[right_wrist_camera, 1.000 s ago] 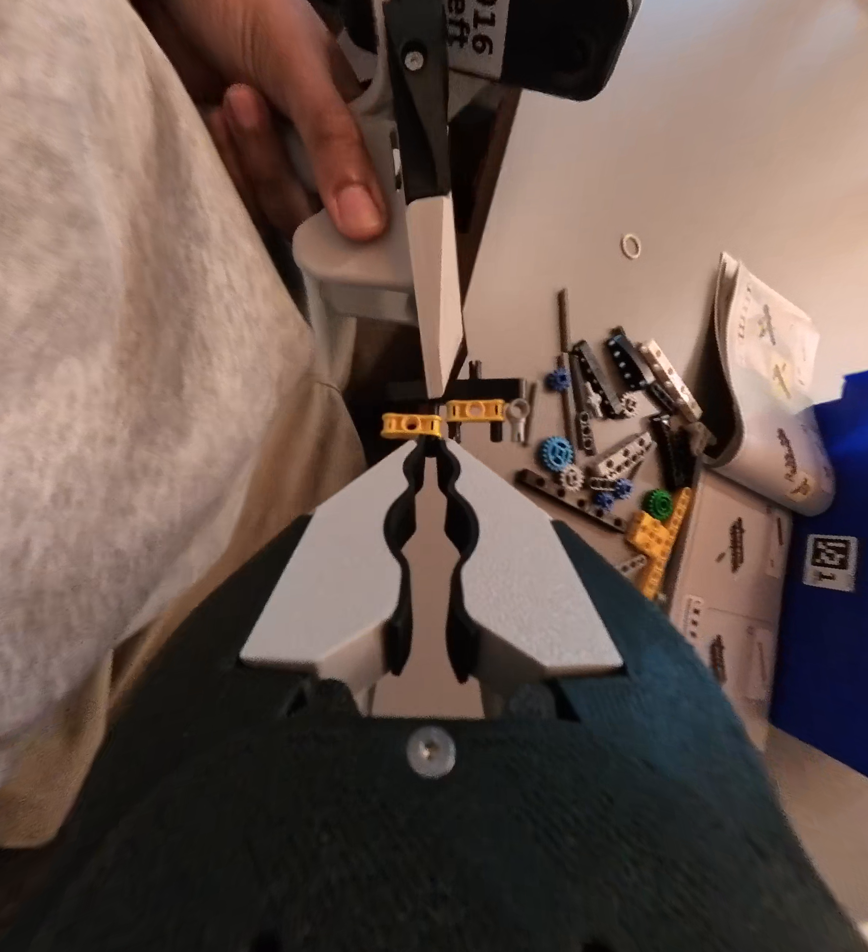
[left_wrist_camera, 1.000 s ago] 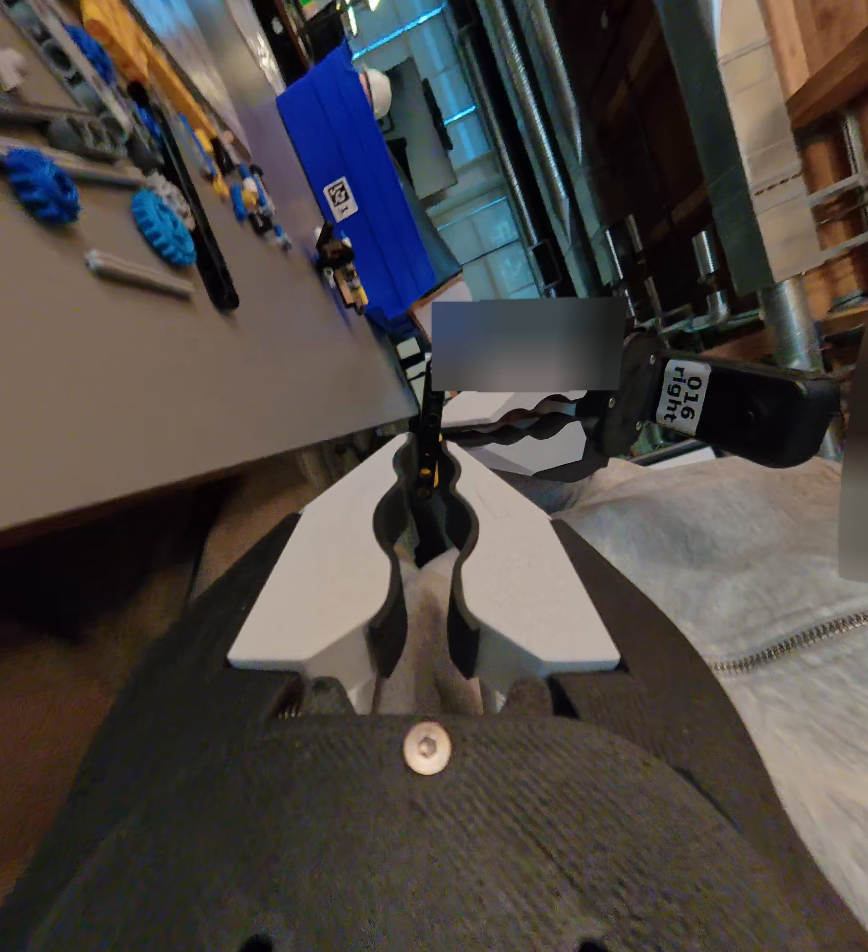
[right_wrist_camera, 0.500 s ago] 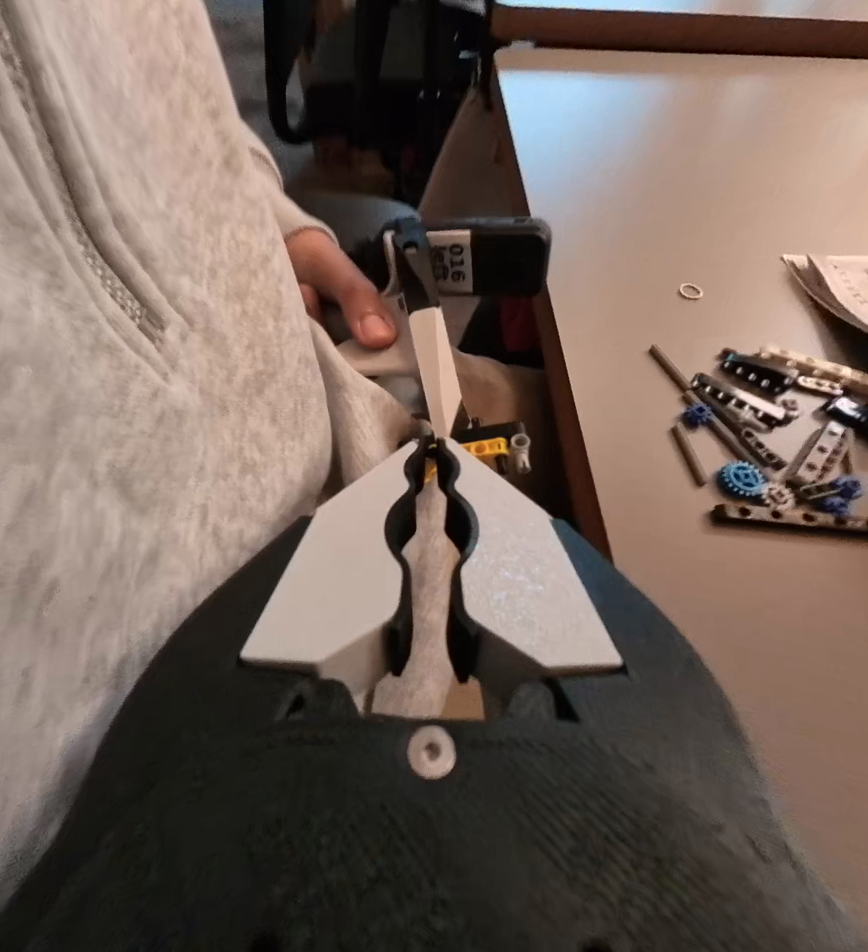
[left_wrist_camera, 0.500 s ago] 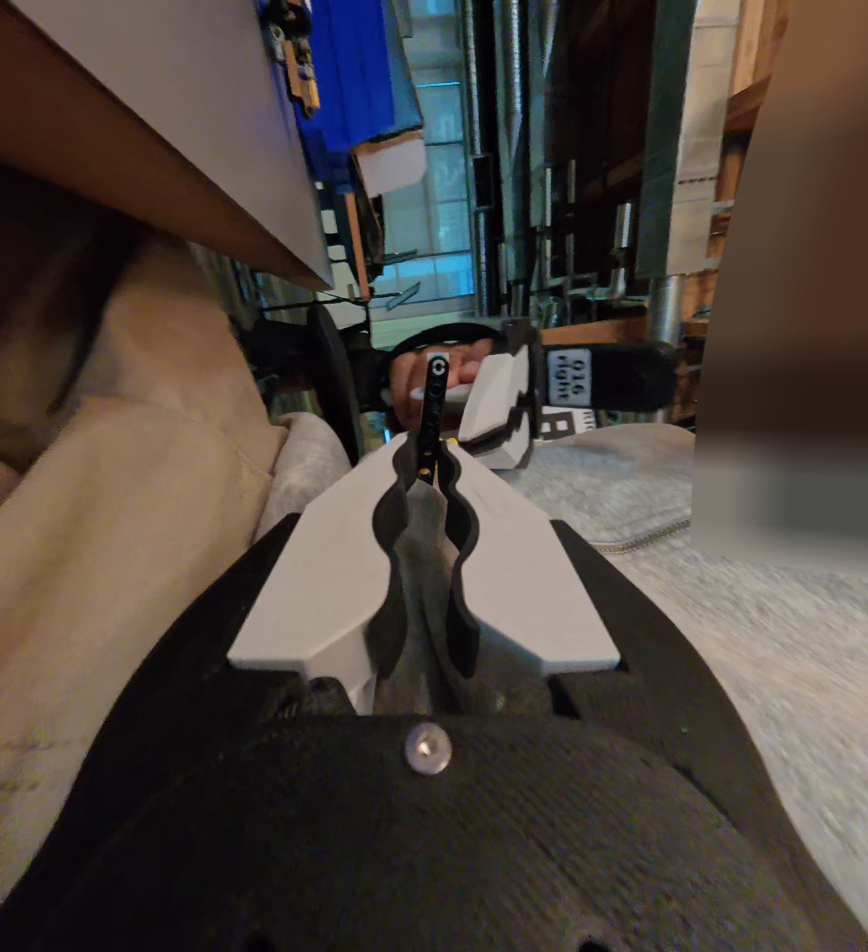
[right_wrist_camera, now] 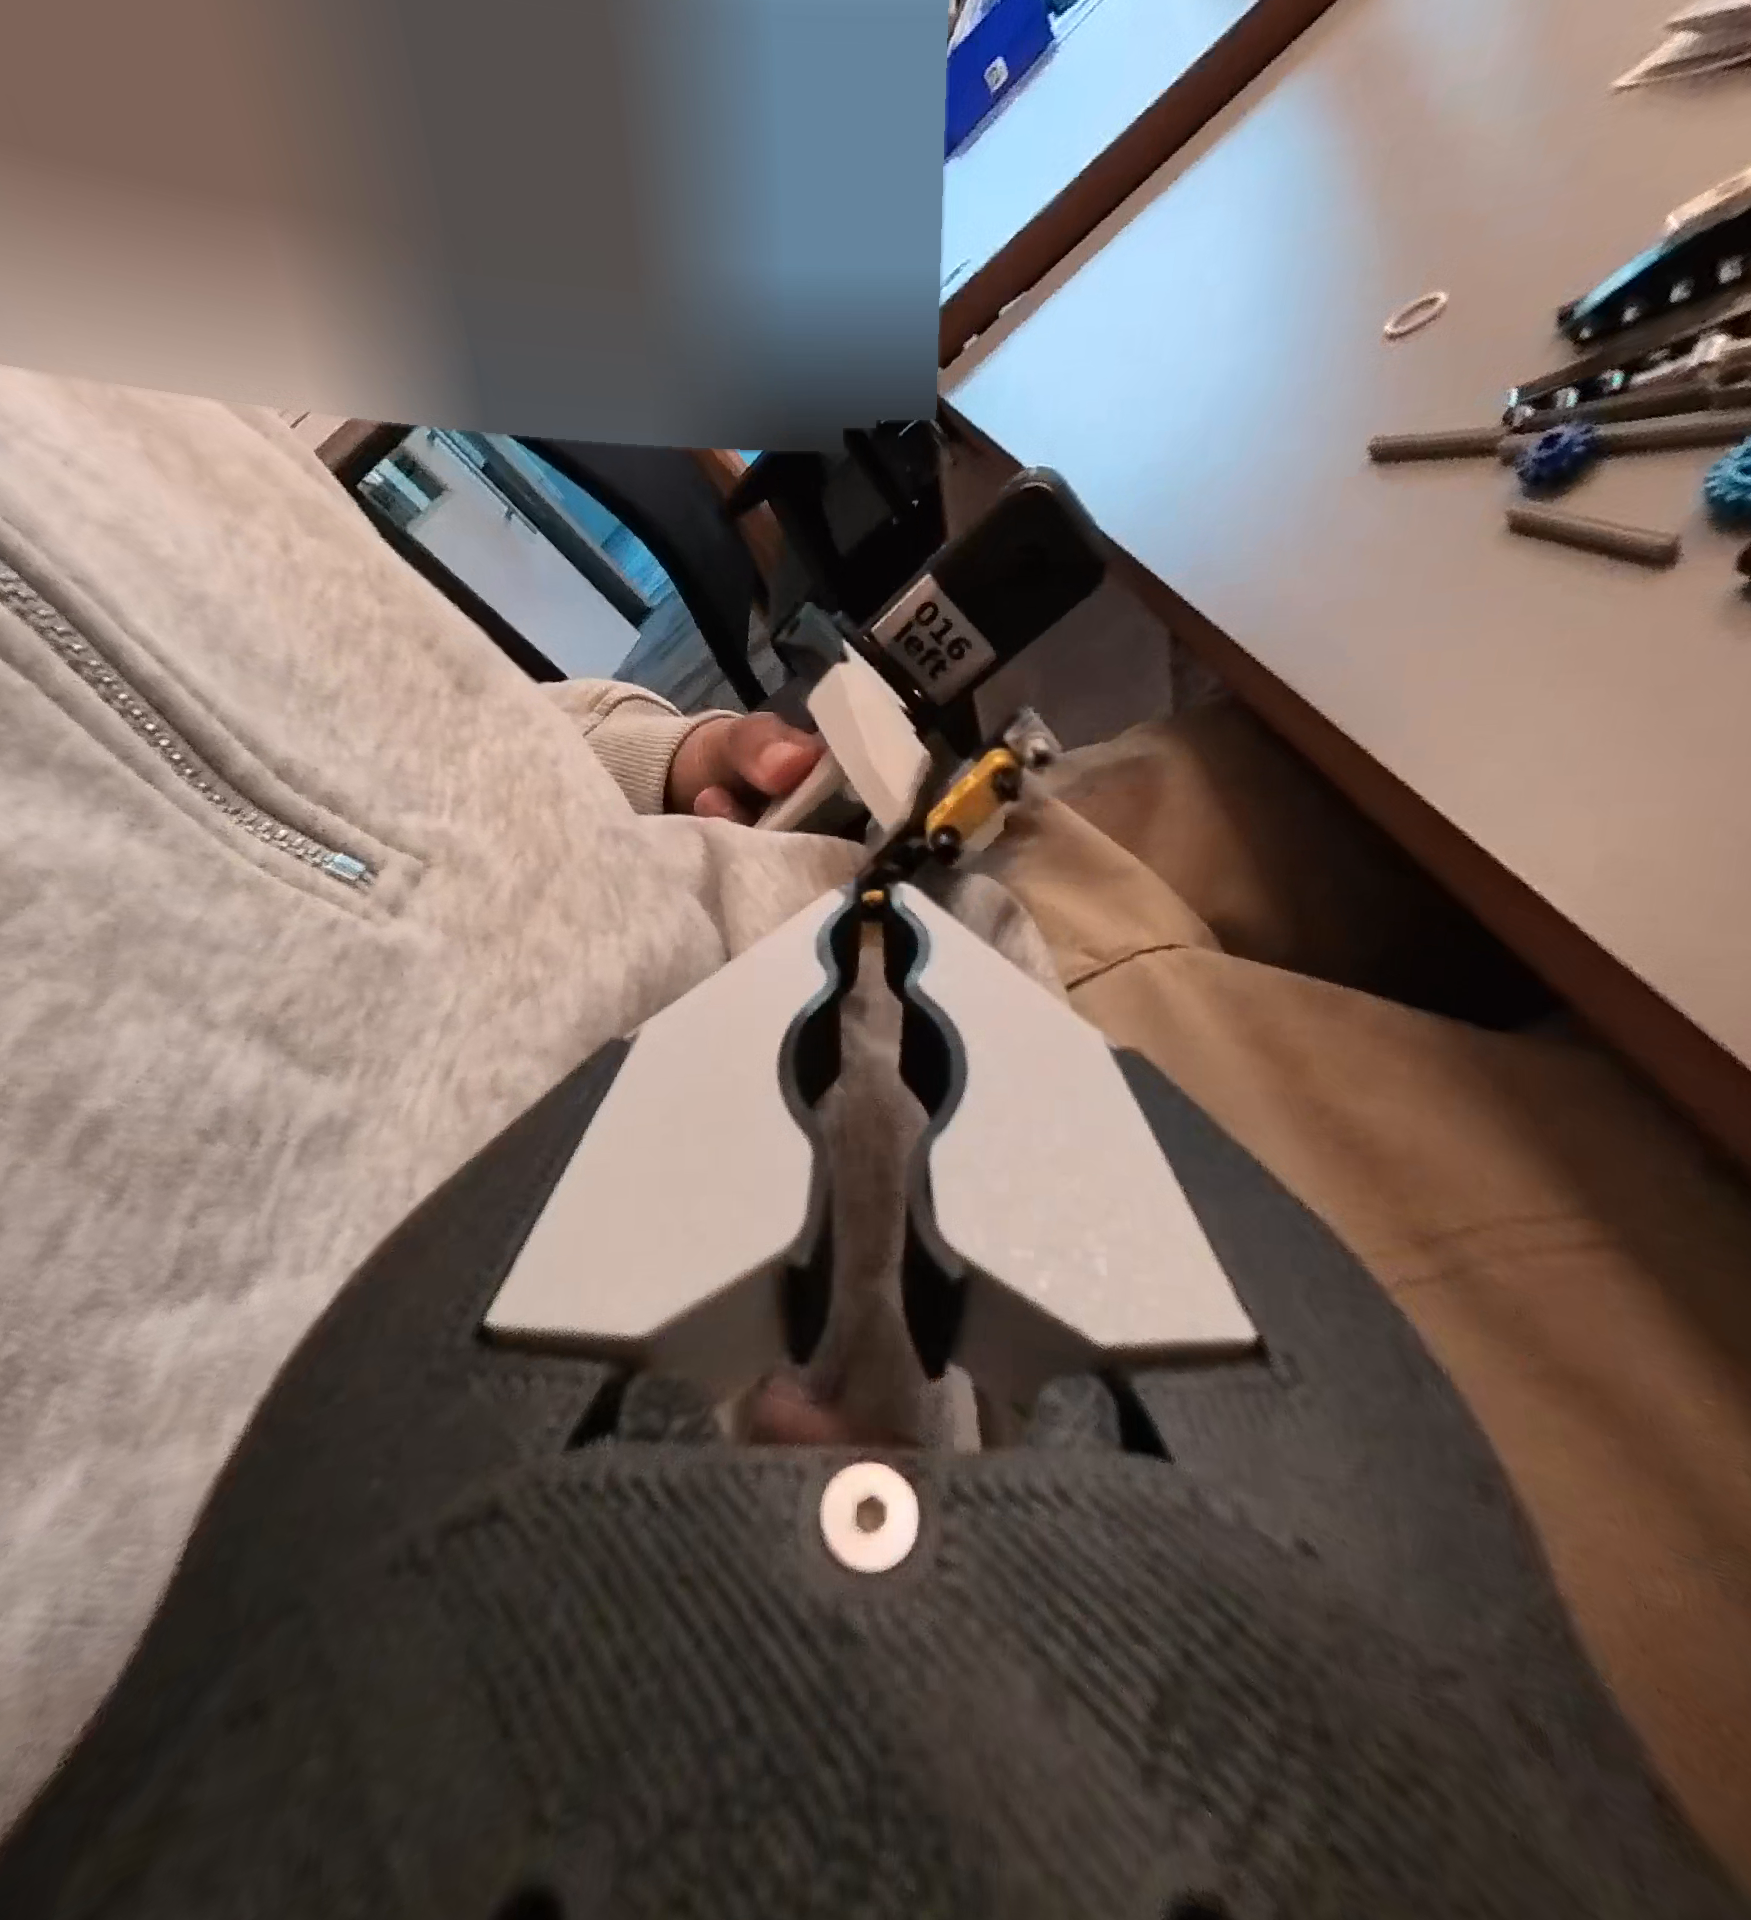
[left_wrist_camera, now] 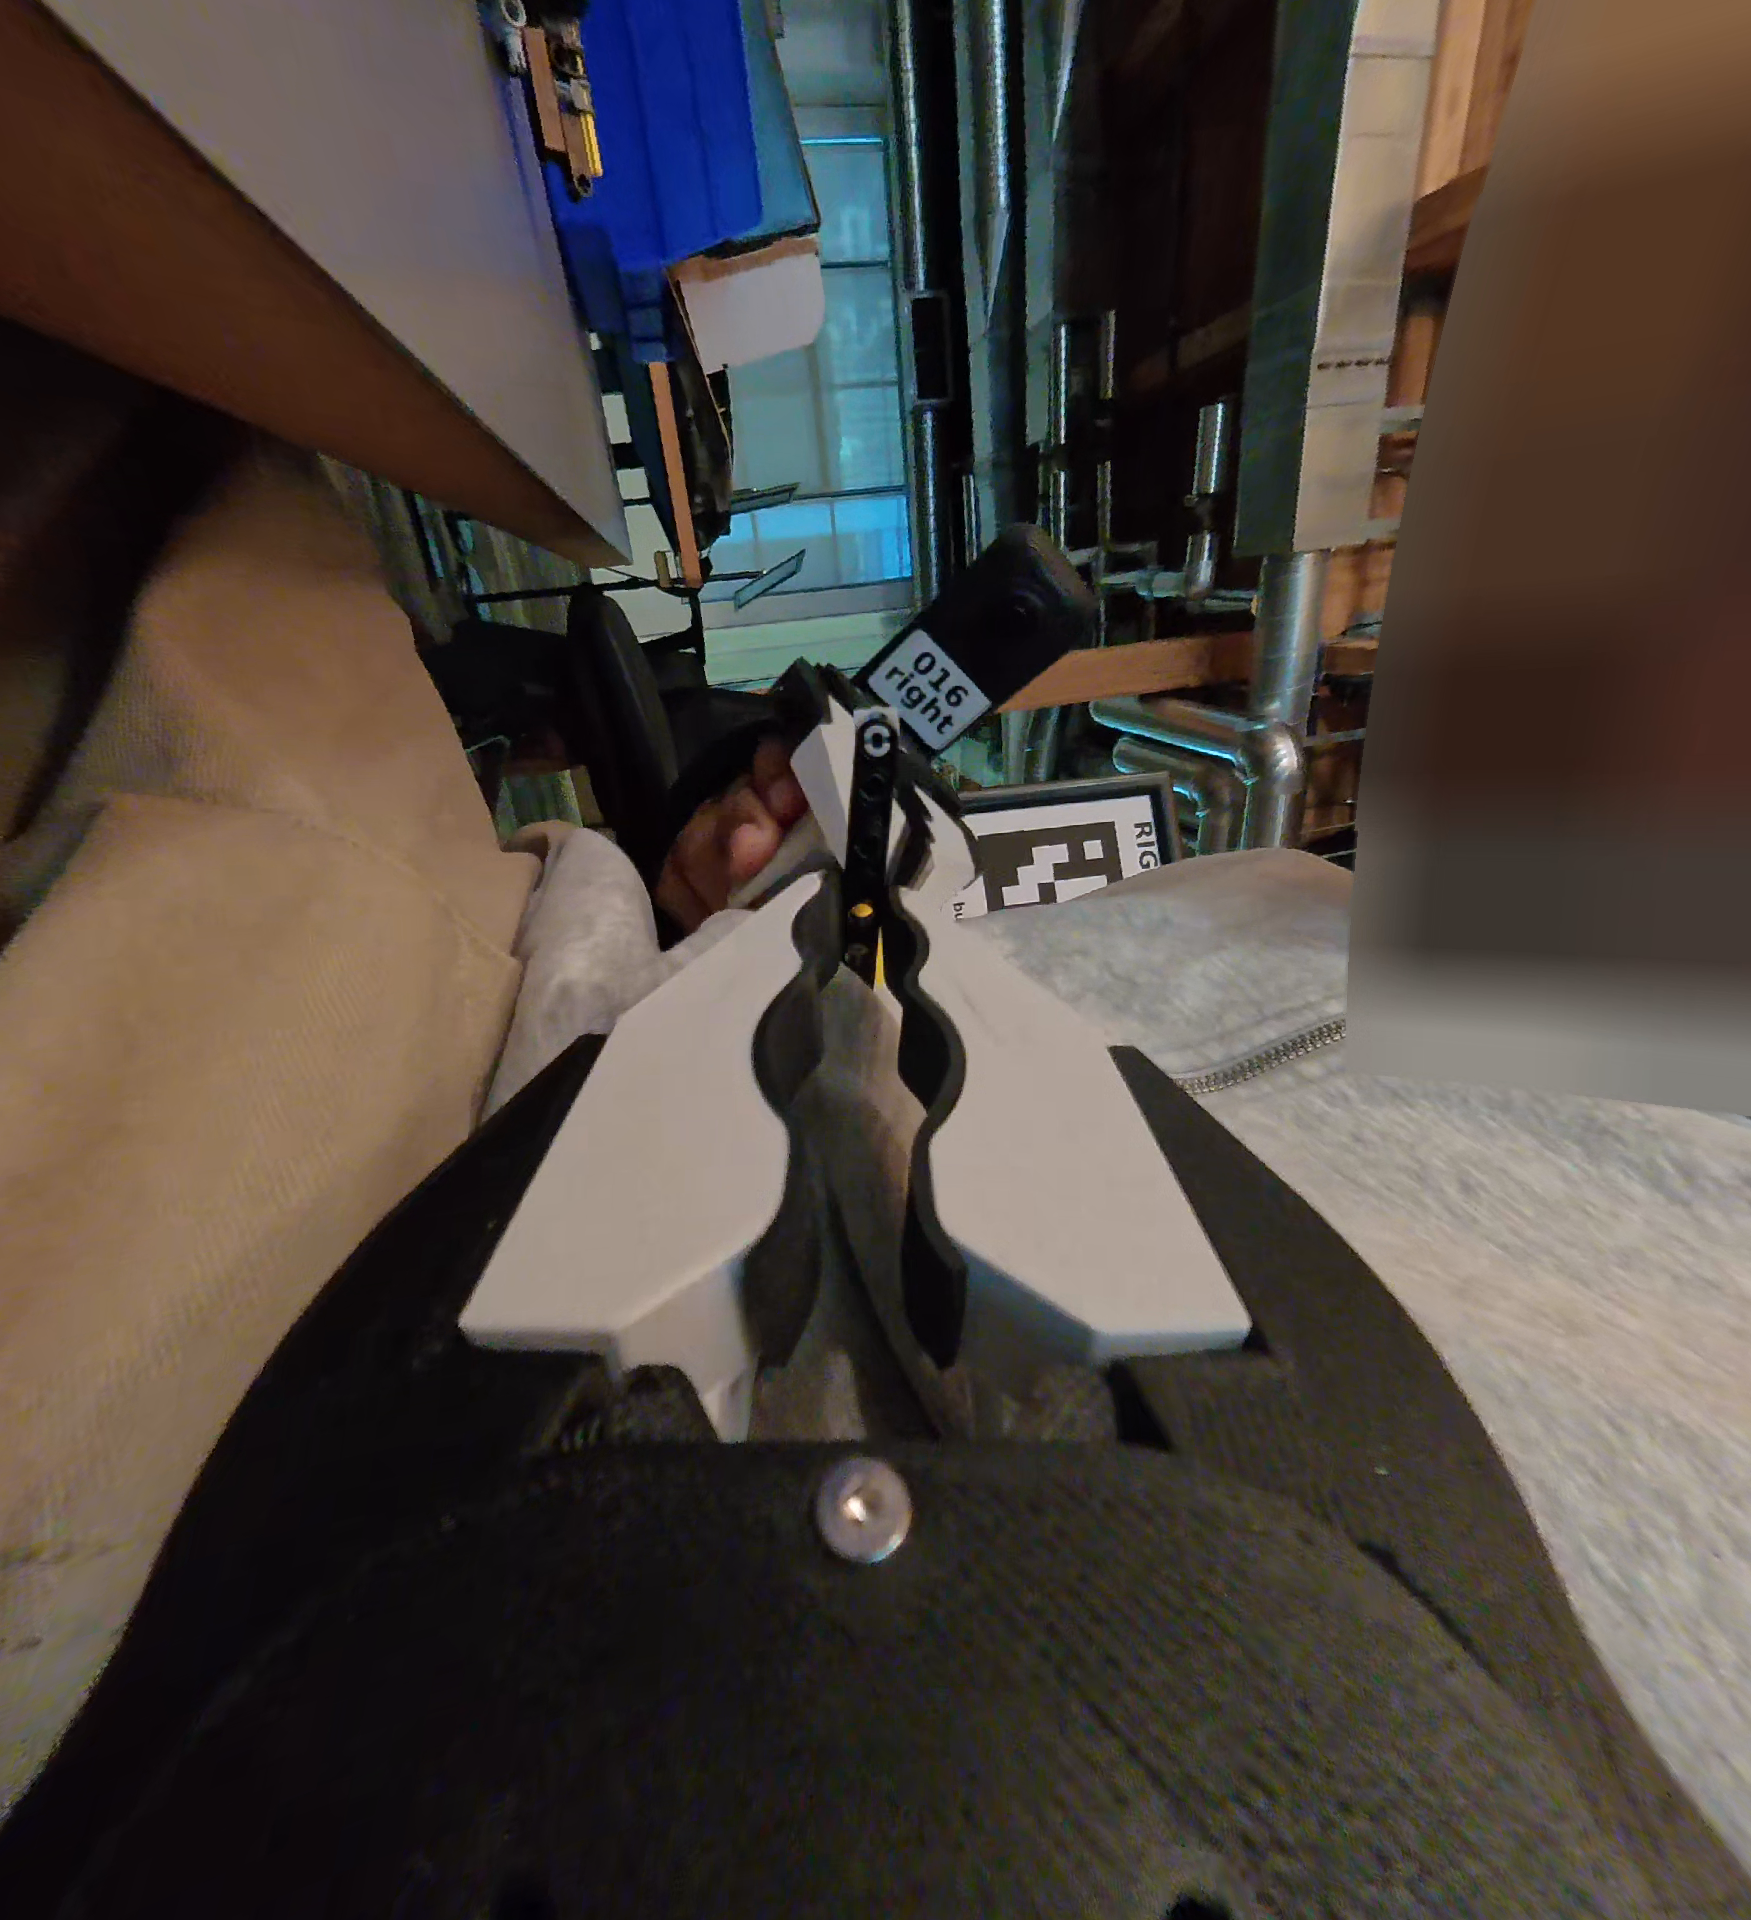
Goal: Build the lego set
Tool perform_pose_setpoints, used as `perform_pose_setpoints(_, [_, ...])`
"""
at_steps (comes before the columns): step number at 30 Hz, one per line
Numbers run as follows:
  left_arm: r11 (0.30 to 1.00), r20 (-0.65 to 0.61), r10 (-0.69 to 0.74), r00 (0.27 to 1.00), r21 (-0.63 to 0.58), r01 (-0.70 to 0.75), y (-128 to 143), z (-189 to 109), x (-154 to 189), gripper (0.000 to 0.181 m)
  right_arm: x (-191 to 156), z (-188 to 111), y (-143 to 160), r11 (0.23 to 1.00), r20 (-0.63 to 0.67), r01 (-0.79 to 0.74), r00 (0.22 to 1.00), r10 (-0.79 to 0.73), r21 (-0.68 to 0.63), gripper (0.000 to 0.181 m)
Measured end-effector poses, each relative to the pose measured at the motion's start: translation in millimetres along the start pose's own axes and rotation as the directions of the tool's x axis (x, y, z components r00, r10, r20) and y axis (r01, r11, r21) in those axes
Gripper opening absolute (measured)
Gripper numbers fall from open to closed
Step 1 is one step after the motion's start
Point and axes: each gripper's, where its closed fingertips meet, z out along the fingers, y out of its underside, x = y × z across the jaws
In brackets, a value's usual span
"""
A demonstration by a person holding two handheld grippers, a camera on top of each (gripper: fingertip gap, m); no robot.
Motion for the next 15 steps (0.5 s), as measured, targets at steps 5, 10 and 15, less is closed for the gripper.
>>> perform_pose_setpoints(5, [1.0,-0.016,0.009,1.0,0.011,-0.009,-1.7,-0.6,3.1,0.005,-10.0,-5.3,-22.7,0.995,0.04,0.037,0.998,-0.041,0.096,0.001])
perform_pose_setpoints(10, [0.999,0.013,0.037,0.999,-0.003,-0.037,0.9,2.3,3.7,0.005,-16.5,0.0,-36.5,0.986,0.053,0.069,0.996,-0.078,0.154,0.001])
perform_pose_setpoints(15, [0.995,0.045,0.084,0.995,0.045,-0.086,-12.2,1.8,6.5,0.005,12.9,-12.0,-62.3,0.967,-0.107,0.15,0.986,-0.13,0.204,0.001])
